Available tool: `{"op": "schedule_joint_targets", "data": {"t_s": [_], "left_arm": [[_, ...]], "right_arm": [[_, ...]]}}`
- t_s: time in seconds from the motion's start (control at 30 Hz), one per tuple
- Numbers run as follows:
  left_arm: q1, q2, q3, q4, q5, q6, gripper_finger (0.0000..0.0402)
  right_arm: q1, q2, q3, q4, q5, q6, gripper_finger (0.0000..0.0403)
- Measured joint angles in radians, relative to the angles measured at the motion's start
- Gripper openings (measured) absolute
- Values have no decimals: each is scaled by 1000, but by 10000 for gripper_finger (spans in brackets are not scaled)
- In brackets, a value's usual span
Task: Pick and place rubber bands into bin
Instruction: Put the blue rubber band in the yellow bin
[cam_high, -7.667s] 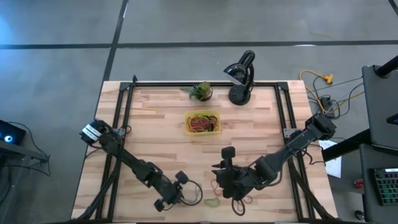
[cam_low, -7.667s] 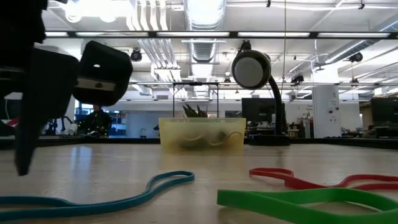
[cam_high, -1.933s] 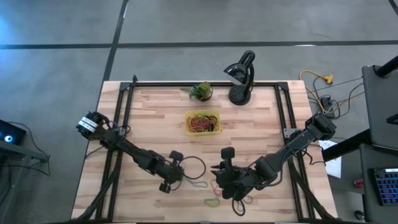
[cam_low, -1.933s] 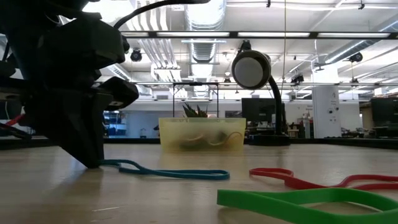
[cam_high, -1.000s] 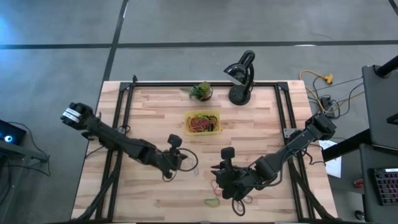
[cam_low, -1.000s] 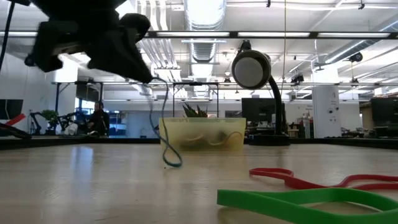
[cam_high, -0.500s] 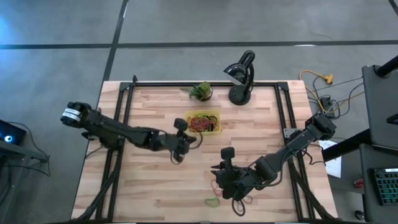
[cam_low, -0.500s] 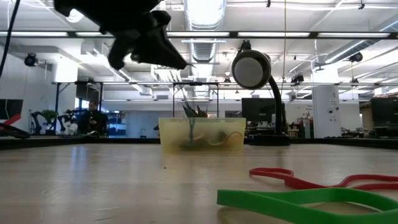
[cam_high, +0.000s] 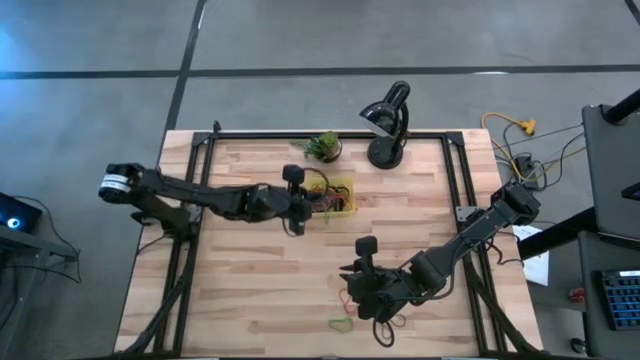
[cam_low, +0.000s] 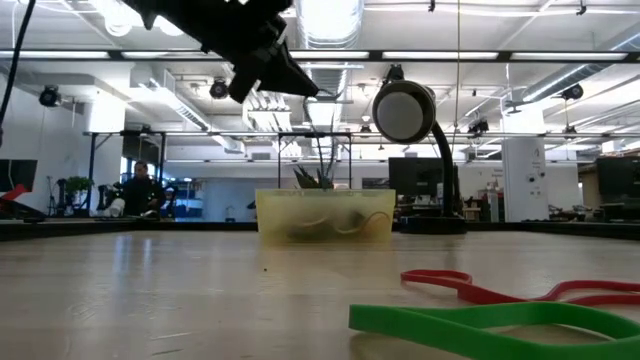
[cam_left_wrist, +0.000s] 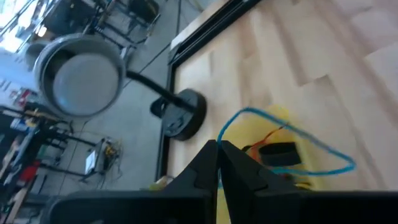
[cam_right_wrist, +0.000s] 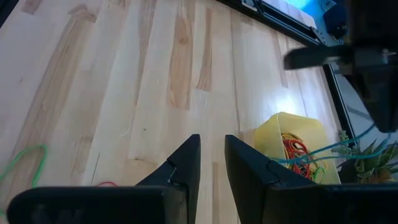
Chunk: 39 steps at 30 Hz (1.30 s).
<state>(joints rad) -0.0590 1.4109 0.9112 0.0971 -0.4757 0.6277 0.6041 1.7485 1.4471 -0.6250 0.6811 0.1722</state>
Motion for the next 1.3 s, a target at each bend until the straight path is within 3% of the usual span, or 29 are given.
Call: {"op": "schedule_joint_targets", "data": {"t_s": [0.27,0.7,1.3], "left_arm": [[124,13,-5,-9,154,-45,0],[241,54,-35,-9,191,-98,0],[308,61,-40,-10,192,-141,0]], "right_arm": [[0,0,0,0,0,0,68],[0,0,0,0,0,0,68],[0,0,0,0,0,0,68]]}}
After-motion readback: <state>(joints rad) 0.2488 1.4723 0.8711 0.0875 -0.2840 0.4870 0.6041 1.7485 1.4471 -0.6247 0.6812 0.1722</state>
